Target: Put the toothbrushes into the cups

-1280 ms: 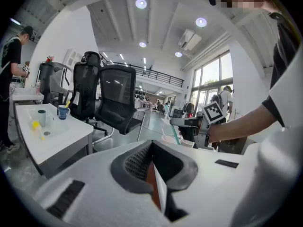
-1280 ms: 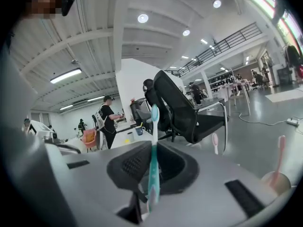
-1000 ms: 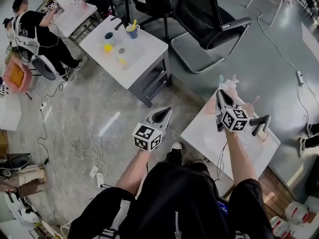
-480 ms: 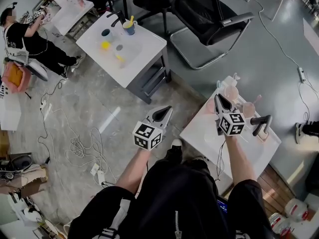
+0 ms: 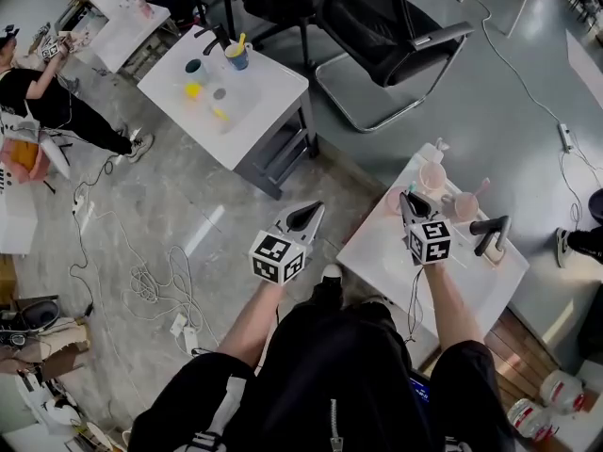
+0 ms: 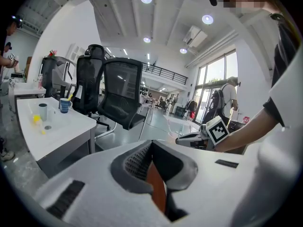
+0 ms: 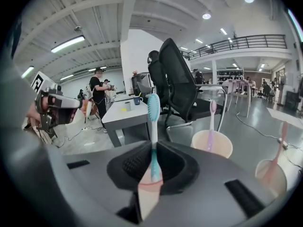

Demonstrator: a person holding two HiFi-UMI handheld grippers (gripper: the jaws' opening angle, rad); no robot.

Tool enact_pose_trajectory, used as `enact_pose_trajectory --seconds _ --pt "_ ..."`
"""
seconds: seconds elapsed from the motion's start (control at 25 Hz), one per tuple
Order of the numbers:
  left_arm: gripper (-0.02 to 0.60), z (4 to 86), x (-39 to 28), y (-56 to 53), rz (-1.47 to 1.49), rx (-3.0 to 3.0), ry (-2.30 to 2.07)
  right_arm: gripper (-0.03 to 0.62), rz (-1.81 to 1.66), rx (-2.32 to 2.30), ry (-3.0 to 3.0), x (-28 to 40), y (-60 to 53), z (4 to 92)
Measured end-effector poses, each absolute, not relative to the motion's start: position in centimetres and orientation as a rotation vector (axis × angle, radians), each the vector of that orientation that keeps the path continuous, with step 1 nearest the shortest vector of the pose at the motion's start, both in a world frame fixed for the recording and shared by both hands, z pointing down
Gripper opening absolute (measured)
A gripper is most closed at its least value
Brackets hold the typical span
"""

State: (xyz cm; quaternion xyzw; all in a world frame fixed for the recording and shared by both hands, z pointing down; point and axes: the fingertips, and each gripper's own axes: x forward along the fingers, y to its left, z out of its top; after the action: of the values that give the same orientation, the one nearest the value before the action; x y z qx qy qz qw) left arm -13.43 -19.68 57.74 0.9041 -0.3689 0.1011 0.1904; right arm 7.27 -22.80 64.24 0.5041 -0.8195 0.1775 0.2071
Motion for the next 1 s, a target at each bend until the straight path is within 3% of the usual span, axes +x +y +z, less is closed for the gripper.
enact_pose_trajectory --seconds 0.64,1.0 --pt "0.000 57.5 -14.2 -19.0 0.277 2.537 -1.052 0.061 0.560 1.380 -2.203 6.8 -22.9 65.2" --pt "0.000 56.3 -11.7 -18.4 0.274 2.586 -0.990 0.038 0.544 1.488 -2.269 7.7 -20.8 61.7"
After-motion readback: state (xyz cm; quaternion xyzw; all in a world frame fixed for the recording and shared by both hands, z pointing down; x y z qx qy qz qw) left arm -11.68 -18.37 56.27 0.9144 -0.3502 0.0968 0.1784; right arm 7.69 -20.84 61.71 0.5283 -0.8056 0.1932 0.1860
